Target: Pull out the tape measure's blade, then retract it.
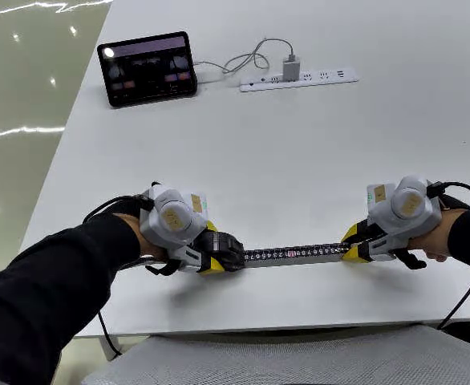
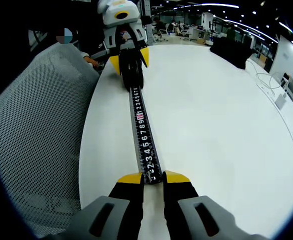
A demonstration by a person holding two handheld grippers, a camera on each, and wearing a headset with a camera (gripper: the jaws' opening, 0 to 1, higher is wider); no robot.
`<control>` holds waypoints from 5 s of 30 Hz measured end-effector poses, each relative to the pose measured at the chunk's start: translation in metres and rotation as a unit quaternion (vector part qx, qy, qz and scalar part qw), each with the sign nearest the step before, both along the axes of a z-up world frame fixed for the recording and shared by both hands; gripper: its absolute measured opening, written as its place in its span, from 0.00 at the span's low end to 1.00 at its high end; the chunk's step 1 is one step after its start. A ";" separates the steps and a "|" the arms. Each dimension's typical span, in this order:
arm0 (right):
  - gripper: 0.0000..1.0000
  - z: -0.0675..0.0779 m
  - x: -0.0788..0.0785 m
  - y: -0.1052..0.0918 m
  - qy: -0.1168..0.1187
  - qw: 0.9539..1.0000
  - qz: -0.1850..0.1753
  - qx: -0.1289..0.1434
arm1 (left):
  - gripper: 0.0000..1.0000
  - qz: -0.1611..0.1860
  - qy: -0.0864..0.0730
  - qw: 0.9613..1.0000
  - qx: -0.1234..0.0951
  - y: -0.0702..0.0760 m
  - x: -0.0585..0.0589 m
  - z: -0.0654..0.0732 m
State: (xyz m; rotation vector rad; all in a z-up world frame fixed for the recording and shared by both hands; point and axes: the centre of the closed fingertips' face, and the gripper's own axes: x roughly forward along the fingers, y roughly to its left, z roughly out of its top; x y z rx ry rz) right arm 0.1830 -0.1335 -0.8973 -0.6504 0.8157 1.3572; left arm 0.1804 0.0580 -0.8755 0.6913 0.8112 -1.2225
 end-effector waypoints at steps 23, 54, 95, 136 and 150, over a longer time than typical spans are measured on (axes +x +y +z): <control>0.10 -0.001 0.002 -0.009 0.000 1.000 -0.002 -0.003 | 0.33 0.000 -0.001 1.000 0.001 0.000 0.000 0.000; 0.10 -0.003 0.001 -0.024 0.002 1.000 -0.009 -0.004 | 0.33 0.001 -0.001 1.000 0.002 0.000 0.000 0.000; 0.10 -0.001 0.003 -0.039 0.009 1.000 -0.020 -0.005 | 0.33 0.002 -0.002 1.000 0.001 0.000 0.000 0.000; 0.10 -0.001 0.004 -0.049 0.013 0.999 -0.032 -0.004 | 0.33 0.001 -0.001 1.000 0.000 0.000 0.000 0.000; 0.10 -0.001 0.003 -0.052 0.015 0.999 -0.038 -0.003 | 0.33 0.000 -0.001 1.000 -0.001 0.000 0.000 0.000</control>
